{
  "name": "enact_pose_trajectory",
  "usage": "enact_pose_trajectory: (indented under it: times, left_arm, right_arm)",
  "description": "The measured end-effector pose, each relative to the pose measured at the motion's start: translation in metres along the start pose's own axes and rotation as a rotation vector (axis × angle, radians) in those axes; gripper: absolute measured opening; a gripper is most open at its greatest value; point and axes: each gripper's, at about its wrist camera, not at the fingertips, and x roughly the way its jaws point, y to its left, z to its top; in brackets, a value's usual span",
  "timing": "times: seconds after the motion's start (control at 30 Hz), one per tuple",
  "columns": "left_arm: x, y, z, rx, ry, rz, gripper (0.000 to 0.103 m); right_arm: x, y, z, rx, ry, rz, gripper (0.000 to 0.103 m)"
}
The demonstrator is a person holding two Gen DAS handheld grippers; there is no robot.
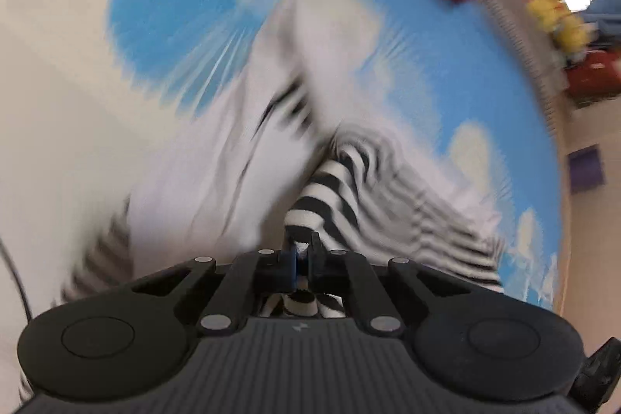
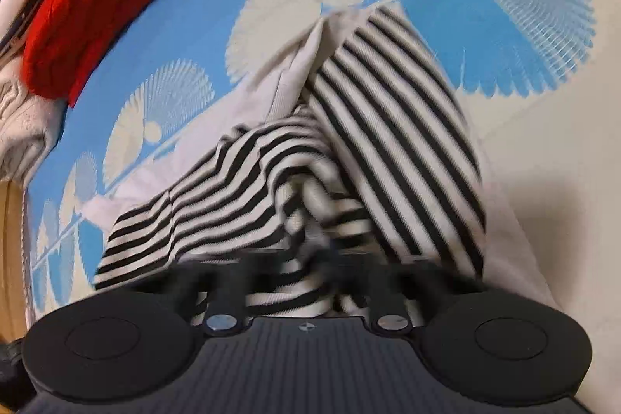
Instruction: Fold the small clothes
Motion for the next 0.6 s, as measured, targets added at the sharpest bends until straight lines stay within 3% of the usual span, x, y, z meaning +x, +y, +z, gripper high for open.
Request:
enact_pose_trajectory:
  times: [0.07, 0.13, 0.17, 0.23, 0.27, 0.33, 0.43, 0.47, 0.53, 0.6]
  left_arm:
    - [-0.019, -0.011, 0.005, 0.056, -0.091, -0.058, 0.005]
    - [-0.02, -0.008, 0.007, 0.063, -0.092, -0.024, 0.005]
    - [-0.008, 0.002, 0.007, 0.039, -0.023, 0.036, 0.006]
    - [0.016, 0.026, 0.004, -0.067, 0.119, 0.11, 0.008]
    - [0.021, 0.032, 0.004, -0.1, 0.144, 0.126, 0.015]
    - [0.01, 0.022, 0.008, -0.041, 0.086, 0.119, 0.019]
    - [-0.02, -0.011, 0.009, 0.146, -0.08, 0.071, 0.028]
    - [-0.026, -0.017, 0.008, 0.179, -0.122, 0.05, 0.028]
    - [-0.025, -0.021, 0.005, 0.184, -0.115, 0.021, 0.028]
    - [-0.01, -0.014, 0.003, 0.149, -0.046, 0.021, 0.021]
  right_arm:
    - [-0.021, 0.003, 0.005, 0.015, -0.103, 0.065, 0.003]
    - [-0.035, 0.008, 0.008, -0.021, -0.158, 0.064, 0.003]
    - [-0.034, 0.005, 0.008, -0.017, -0.136, 0.042, 0.003]
    - [-0.013, -0.011, 0.007, 0.053, 0.002, 0.003, 0.005]
    - [0.001, -0.019, 0.003, 0.086, 0.082, -0.028, 0.006]
    - [0.008, -0.016, -0.001, 0.05, 0.109, -0.079, 0.018]
    - [-0.017, 0.015, 0.002, -0.144, -0.046, -0.147, 0.025]
    - [-0.029, 0.022, 0.004, -0.183, -0.113, -0.159, 0.035]
    - [-0.046, 0.026, 0.004, -0.202, -0.213, -0.144, 0.043]
    - [-0.044, 0.023, 0.003, -0.198, -0.206, -0.085, 0.043]
